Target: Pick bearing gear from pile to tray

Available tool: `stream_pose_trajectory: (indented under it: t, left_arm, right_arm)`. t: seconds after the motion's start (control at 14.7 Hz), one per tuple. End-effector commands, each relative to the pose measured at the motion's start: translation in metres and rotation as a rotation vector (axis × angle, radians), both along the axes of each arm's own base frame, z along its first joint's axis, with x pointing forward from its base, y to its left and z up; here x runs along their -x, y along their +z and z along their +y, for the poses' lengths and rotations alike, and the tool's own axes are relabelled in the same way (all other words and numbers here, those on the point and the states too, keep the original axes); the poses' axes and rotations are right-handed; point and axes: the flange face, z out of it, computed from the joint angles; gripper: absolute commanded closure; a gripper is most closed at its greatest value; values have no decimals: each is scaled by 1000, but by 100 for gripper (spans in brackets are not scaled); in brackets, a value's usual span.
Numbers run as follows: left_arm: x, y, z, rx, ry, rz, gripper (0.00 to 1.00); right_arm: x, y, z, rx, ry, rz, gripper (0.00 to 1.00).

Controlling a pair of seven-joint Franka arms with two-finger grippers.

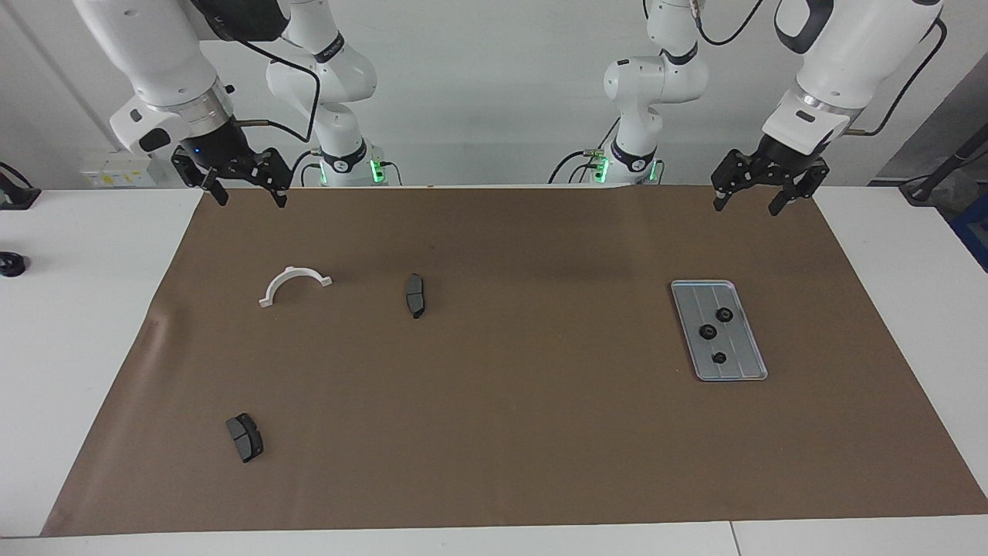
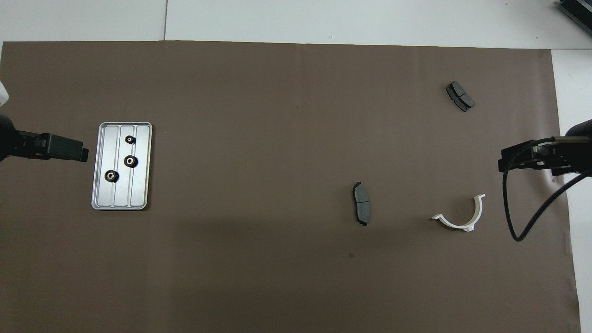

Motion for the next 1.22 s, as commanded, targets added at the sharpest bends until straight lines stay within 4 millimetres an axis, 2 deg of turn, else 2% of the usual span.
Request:
stream_pose_trajectory:
  t: [0.0,0.2,0.41,0.75,1.15]
  left_arm:
    - [-16,9,1,-74,-42,2,0]
    - [-17,10,-5,-80,-56,5,0]
    - [1,-1,-3,-76,-56,79,0]
    - [6,-10,-2,-78,-53,93,0]
    - [6,-8,1,-77,-46,89,0]
  right_arm:
    - [5,1,-2,-21,-2,-8,0]
    - [5,1,-1,-21,-1,-8,0]
    - [5,1,-2,-20,-2,-8,0]
    - [5,1,-1,-20,-1,-8,0]
    - [5,1,-1,-21,-1,-8,0]
